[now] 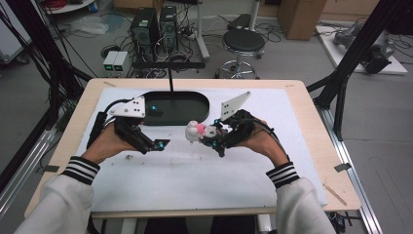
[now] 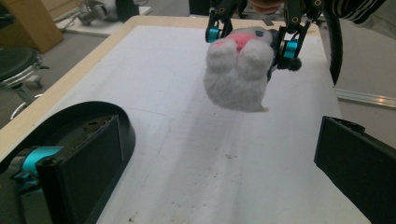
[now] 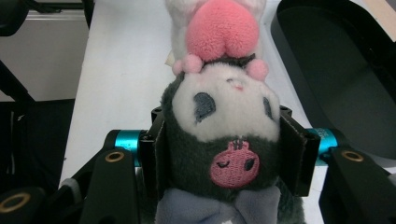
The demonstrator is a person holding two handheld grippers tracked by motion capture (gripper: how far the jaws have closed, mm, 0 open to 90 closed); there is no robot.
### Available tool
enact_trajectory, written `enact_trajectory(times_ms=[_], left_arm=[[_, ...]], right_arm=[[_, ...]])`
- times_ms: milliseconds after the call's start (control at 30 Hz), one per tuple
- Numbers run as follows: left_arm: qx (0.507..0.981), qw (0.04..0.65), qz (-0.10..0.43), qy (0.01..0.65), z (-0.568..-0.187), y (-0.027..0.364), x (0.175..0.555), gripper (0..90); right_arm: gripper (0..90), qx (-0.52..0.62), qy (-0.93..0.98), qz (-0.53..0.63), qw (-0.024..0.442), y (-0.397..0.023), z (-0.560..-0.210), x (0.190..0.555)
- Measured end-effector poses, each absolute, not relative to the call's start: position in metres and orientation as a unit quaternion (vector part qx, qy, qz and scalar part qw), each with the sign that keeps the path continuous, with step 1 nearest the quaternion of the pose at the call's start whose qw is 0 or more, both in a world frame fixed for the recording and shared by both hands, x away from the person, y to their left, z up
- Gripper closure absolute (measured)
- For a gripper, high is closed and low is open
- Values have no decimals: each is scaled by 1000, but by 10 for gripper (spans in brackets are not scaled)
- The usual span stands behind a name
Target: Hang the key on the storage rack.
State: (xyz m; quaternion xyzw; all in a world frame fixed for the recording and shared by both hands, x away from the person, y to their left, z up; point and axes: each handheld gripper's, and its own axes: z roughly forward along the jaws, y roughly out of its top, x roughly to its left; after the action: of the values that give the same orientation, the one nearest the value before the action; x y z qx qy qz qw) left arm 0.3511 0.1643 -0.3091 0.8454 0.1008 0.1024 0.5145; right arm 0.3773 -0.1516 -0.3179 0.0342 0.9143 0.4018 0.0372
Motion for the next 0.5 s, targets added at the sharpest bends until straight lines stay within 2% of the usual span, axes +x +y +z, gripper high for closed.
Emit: enact_trajectory(times_ms=[500], left_arm=[[876, 472, 72, 62, -315, 127, 355, 18]], right_arm=[[448, 12, 918, 395, 31, -142, -320, 367]])
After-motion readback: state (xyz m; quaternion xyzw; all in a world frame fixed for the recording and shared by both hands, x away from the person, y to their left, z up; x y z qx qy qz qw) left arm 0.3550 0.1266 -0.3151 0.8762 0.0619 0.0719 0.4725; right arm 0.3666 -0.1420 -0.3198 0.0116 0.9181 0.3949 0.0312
